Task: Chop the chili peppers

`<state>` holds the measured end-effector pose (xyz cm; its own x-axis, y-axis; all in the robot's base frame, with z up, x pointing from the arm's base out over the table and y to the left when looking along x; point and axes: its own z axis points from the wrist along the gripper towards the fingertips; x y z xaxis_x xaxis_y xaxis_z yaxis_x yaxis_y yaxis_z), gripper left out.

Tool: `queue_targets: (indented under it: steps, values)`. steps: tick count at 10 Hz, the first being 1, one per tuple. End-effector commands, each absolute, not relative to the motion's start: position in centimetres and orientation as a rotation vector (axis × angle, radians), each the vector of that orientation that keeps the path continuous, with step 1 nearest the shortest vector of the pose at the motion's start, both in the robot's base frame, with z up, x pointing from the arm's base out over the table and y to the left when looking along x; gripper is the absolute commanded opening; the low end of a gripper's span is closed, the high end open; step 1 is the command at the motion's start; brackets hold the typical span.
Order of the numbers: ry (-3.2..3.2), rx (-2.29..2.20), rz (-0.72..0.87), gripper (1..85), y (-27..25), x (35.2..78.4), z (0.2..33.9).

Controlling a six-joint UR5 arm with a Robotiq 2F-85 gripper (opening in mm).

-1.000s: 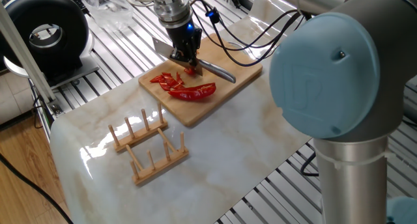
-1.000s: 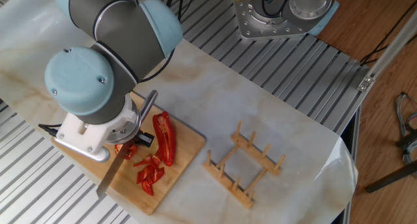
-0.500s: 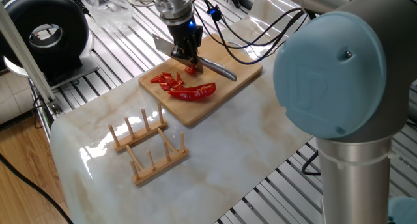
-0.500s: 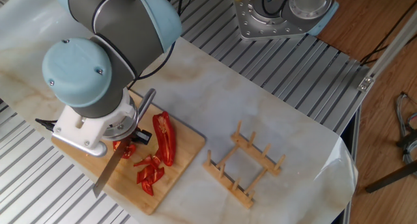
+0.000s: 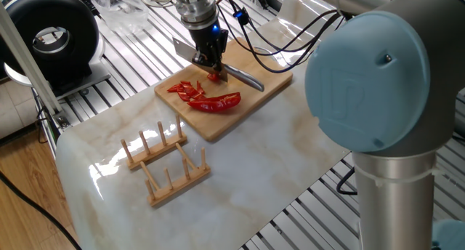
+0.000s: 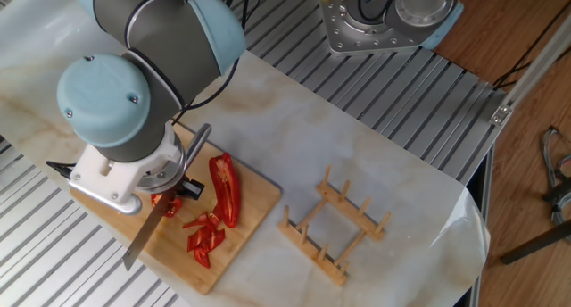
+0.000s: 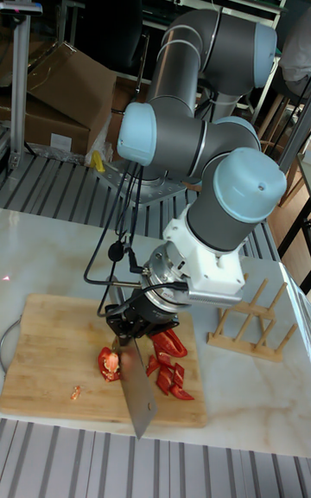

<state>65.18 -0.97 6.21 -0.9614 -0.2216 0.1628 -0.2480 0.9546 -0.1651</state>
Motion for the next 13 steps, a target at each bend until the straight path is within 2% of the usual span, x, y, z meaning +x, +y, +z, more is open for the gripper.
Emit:
queue_targets:
  steps: [1, 5, 8, 11, 13]
  values:
    - [-2.969, 0.348, 0.272, 1.3, -1.4, 65.5, 5.8]
    - [-2.961, 0.363, 0.265, 1.3, -0.9, 65.6, 6.2]
    - [-2.933, 0.424, 0.243, 1.3, -1.3, 65.1, 5.3]
    - [-2.847, 0.437, 0.290, 1.3, -0.8, 64.8, 7.4]
    - [-2.867, 0.462, 0.212, 1.3, -0.4, 65.1, 6.1]
